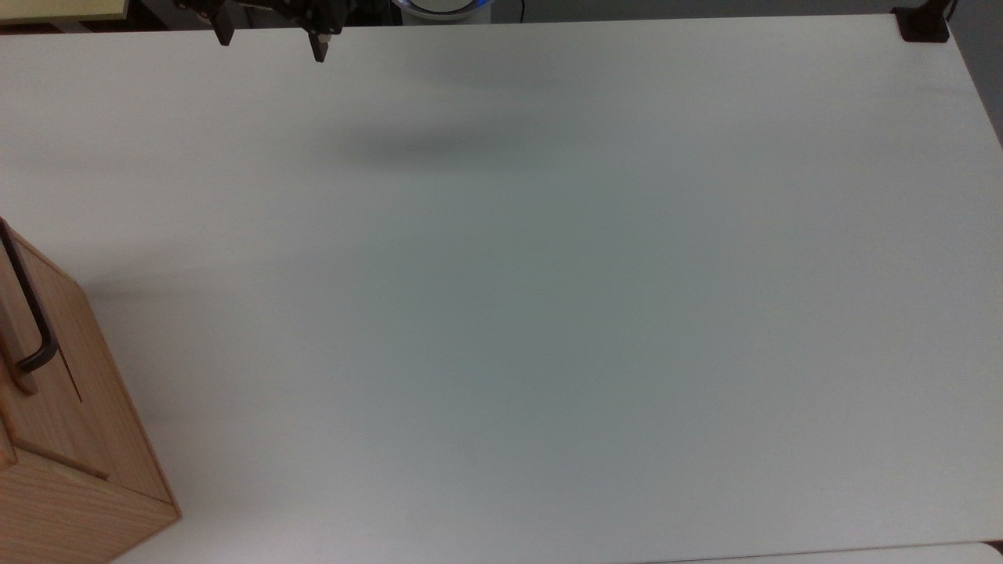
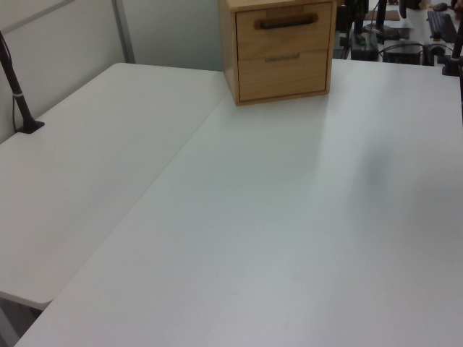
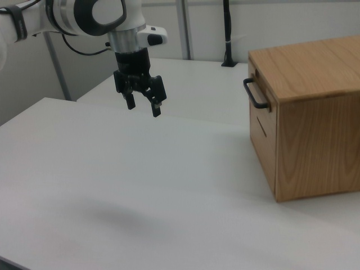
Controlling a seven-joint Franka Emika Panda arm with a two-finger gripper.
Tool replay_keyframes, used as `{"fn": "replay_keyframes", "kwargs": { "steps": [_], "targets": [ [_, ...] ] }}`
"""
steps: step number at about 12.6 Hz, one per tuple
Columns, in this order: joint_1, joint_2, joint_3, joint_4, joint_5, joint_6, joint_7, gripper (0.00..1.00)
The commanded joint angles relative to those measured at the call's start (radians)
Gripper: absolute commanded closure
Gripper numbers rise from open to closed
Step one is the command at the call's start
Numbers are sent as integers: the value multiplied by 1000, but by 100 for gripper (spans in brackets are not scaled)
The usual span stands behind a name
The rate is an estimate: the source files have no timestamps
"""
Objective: Open the drawer by sliding it
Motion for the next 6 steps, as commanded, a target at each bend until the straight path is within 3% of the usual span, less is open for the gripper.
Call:
{"fn": "replay_keyframes", "kwargs": {
  "steps": [1, 6],
  "targets": [
    [4, -13, -3, 1, 22, -22, -12, 0],
    [1, -10, -6, 3, 22, -18, -9, 0]
  ]
}}
